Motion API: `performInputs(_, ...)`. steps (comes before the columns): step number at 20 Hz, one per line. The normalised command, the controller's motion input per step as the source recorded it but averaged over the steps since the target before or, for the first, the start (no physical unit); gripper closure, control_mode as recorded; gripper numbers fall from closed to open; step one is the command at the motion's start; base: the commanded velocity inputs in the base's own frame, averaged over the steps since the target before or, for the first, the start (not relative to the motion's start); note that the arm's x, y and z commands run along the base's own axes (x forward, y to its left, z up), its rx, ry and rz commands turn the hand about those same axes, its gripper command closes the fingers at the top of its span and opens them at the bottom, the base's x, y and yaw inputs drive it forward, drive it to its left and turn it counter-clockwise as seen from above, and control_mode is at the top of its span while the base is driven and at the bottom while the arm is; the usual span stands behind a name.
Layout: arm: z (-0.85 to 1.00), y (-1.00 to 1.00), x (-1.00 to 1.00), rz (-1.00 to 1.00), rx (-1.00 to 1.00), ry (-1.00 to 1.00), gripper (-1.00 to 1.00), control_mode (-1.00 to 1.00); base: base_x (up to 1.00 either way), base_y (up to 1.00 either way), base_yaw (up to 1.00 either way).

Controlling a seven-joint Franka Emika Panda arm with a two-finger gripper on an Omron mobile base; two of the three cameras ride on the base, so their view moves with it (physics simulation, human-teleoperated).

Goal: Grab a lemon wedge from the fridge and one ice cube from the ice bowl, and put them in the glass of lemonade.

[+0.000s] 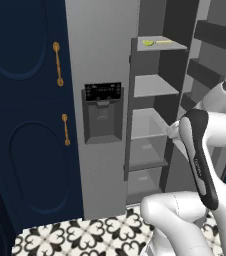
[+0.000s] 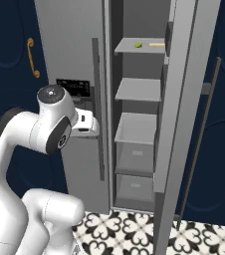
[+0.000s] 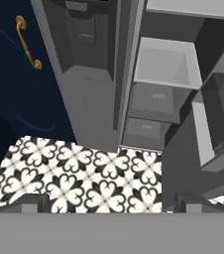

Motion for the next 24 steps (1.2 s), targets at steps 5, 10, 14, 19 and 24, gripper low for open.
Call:
performInputs(5, -0.11, 0.07, 0.1, -0.27, 0.0, -0.01, -1.0, -1.0, 0.0, 0.0, 0.0)
performInputs(10, -0.11, 0.0, 0.07, -0.15, 0.0, 0.0, -1.0, 1.0, 0.1, -0.02, -0.1)
performInputs(14, 0.0, 0.0, 0.0, 0.0, 0.0, 0.0, -1.0, 1.0, 0.53, -0.17, -0.34)
performInputs(19, 0.0, 0.0, 0.0, 0.0, 0.0, 0.0, -1.0, 1.0, 0.8, -0.13, -0.21)
performInputs(24, 0.0, 0.0, 0.0, 0.0, 0.0, 0.0, -1.0, 1.0, 0.89, -0.1, -0.02)
